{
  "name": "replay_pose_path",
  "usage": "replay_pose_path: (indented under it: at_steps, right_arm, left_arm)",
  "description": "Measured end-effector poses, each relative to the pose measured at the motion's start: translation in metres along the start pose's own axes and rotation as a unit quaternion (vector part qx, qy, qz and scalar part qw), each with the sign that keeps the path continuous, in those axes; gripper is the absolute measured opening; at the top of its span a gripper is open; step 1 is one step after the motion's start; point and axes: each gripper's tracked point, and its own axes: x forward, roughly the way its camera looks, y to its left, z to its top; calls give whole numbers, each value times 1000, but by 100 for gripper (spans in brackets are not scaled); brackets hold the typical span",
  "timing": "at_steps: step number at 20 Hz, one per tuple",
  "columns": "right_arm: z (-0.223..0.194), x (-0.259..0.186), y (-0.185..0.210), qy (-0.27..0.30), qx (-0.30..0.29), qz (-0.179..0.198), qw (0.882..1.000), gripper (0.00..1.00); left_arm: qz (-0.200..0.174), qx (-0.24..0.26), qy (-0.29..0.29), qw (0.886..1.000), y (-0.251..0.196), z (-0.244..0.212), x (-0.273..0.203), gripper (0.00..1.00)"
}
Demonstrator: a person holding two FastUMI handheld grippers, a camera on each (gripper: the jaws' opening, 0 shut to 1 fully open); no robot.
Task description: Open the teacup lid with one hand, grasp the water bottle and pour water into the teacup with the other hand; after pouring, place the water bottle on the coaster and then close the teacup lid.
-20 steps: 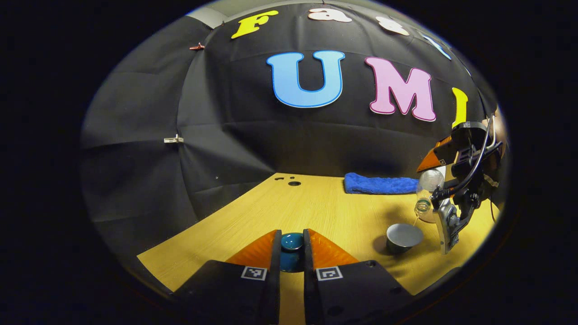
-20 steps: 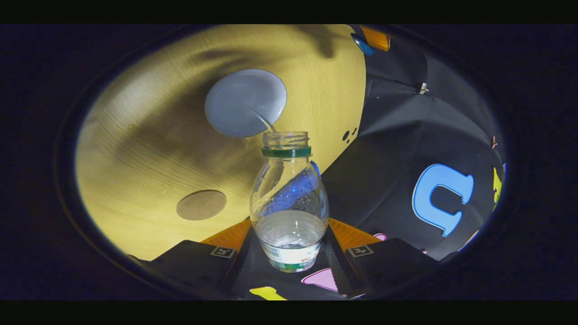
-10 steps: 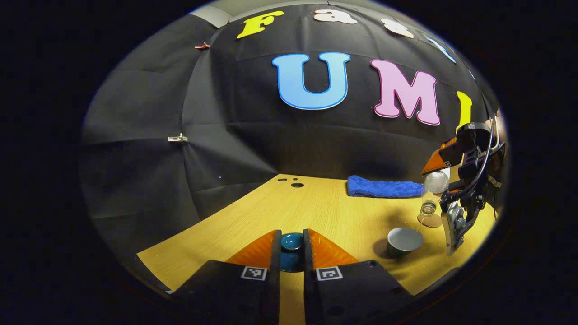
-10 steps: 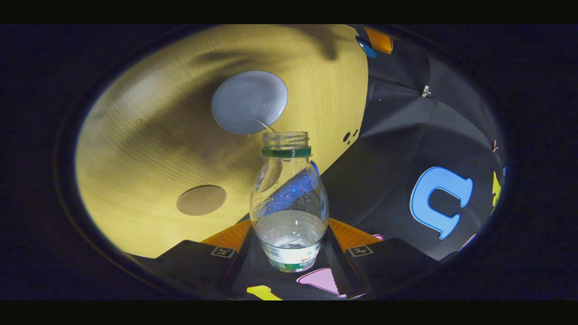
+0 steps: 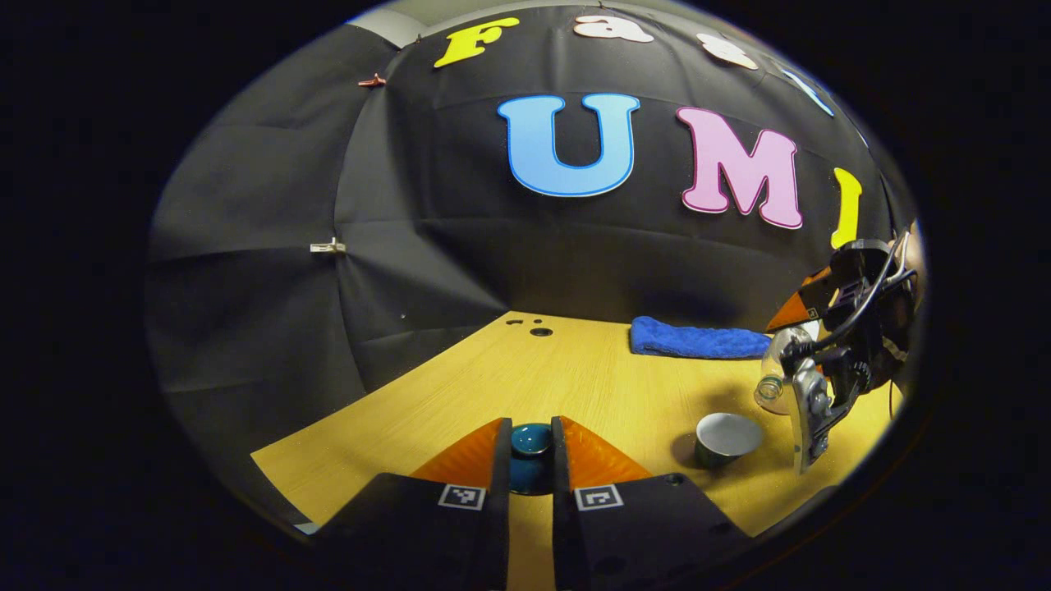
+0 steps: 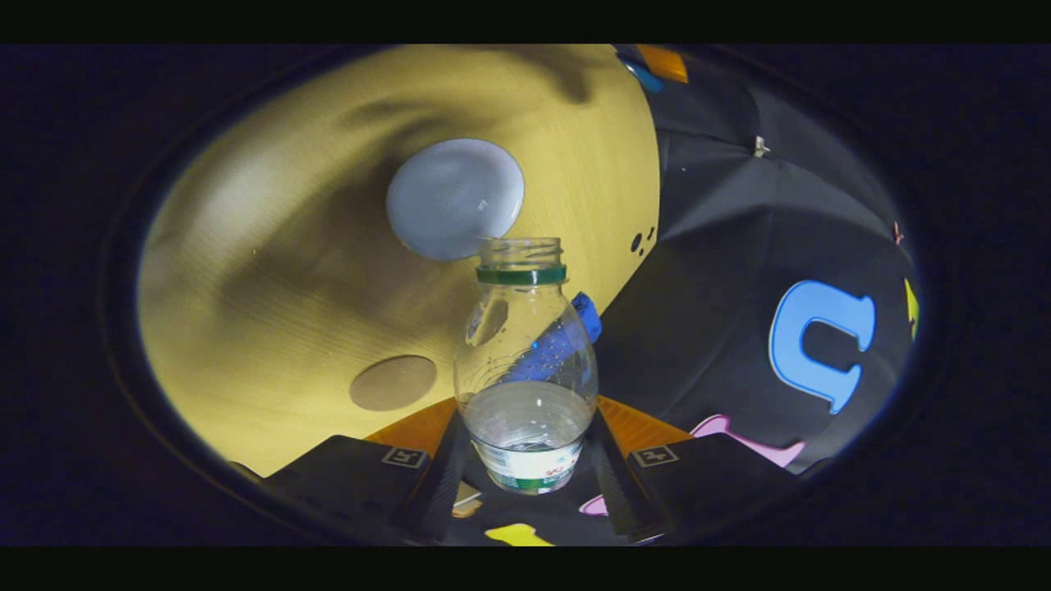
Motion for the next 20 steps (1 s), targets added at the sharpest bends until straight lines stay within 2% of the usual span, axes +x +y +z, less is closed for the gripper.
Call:
replay_pose_path:
  at_steps: [1, 3, 5, 6, 8, 10, 11, 13, 16, 17, 18, 20]
  right_arm:
    - [0, -1, 8, 1, 35, 14, 999, 74]
    - [2, -7, 20, 4, 114, 43, 993, 75]
    - [-1, -6, 29, 9, 200, 69, 977, 75]
    - [-5, -6, 31, 15, 236, 76, 969, 75]
    - [-16, -3, 27, 24, 312, 79, 947, 75]
    - [-28, -6, 25, 29, 387, 76, 918, 75]
    - [-31, -6, 23, 31, 424, 78, 902, 75]
    - [-41, -12, 15, 21, 503, 76, 861, 75]
    - [-53, -22, -2, -11, 606, 45, 794, 75]
    - [-60, -26, -7, -18, 632, 36, 774, 75]
    - [-65, -30, -11, -26, 651, 27, 758, 75]
    - [-78, -38, -20, -42, 679, 3, 733, 75]
  left_arm:
    - [1, 0, 1, 1000, -1, 1, -2, 29]
    - [1, -1, 2, 1000, -3, 9, -6, 25]
    - [0, -2, 2, 1000, -8, 19, -8, 29]
    - [-1, 1, 2, 1000, -10, 26, -9, 25]
    - [-6, 13, -1, 1000, -17, 43, -13, 25]
    - [-16, 25, -5, 1000, -27, 61, -15, 25]
    - [-21, 31, -7, 999, -31, 70, -16, 29]
    - [-32, 41, -8, 999, -45, 85, -17, 25]
    - [-51, 37, -5, 998, -69, 99, -18, 25]
    - [-57, 32, -2, 998, -77, 101, -19, 22]
    - [-63, 28, 2, 998, -86, 101, -17, 25]
    - [-72, 25, 9, 997, -103, 98, -17, 25]
